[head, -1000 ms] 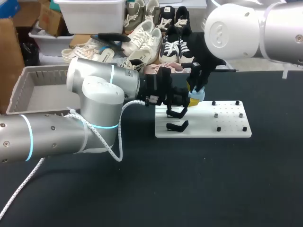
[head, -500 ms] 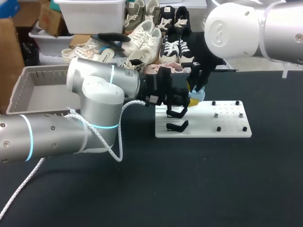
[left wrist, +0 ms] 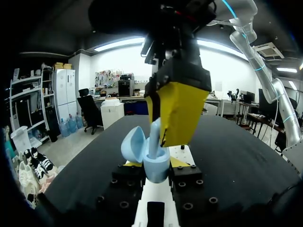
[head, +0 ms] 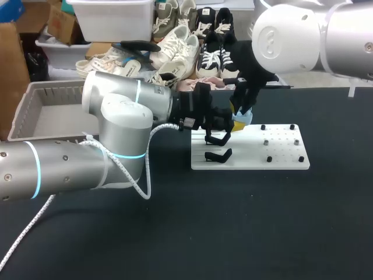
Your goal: Pick up each earbud case from the left stands, insert the matching earbuds, close the lid, and place the case in the box.
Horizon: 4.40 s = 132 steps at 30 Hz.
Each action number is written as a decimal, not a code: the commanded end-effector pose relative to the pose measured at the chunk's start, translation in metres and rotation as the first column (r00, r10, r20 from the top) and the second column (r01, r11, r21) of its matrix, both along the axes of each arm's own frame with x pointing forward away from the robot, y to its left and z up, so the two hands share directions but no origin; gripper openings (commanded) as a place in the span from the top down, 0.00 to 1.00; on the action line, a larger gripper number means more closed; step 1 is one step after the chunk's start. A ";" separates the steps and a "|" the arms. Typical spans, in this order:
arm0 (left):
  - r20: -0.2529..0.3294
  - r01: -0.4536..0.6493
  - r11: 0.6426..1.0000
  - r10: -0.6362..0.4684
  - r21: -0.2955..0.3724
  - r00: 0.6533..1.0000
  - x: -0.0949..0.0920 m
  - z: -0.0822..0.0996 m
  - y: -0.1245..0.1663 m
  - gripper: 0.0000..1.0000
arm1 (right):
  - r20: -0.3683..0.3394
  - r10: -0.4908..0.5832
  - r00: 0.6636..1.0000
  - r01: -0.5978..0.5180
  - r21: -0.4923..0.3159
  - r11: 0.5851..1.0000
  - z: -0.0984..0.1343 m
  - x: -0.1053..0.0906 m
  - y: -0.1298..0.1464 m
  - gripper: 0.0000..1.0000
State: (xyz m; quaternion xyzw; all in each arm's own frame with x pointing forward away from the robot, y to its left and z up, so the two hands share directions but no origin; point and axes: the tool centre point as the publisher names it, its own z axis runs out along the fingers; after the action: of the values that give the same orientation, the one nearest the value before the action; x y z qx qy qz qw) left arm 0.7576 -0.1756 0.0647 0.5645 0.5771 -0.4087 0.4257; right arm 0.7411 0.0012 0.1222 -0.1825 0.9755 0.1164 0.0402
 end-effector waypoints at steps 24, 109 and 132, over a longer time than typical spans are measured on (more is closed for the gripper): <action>0.000 0.000 1.000 0.000 -0.001 1.000 0.001 0.000 0.000 1.00 | -0.011 -0.004 1.000 0.004 -0.008 1.000 -0.001 -0.006 -0.001 1.00; 0.000 0.000 1.000 0.000 -0.001 1.000 0.001 0.000 0.000 1.00 | -0.019 -0.008 1.000 0.008 -0.029 1.000 -0.007 0.001 -0.001 0.74; 0.000 0.000 1.000 0.000 -0.001 1.000 0.001 0.000 0.000 1.00 | 0.019 -0.035 0.999 0.036 -0.034 0.999 0.011 0.002 -0.008 0.72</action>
State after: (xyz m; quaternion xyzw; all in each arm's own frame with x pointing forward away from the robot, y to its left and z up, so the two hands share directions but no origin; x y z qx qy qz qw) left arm 0.7579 -0.1758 0.0647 0.5645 0.5771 -0.4087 0.4258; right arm 0.7495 -0.0047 0.1316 -0.1684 0.9800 0.0976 0.0416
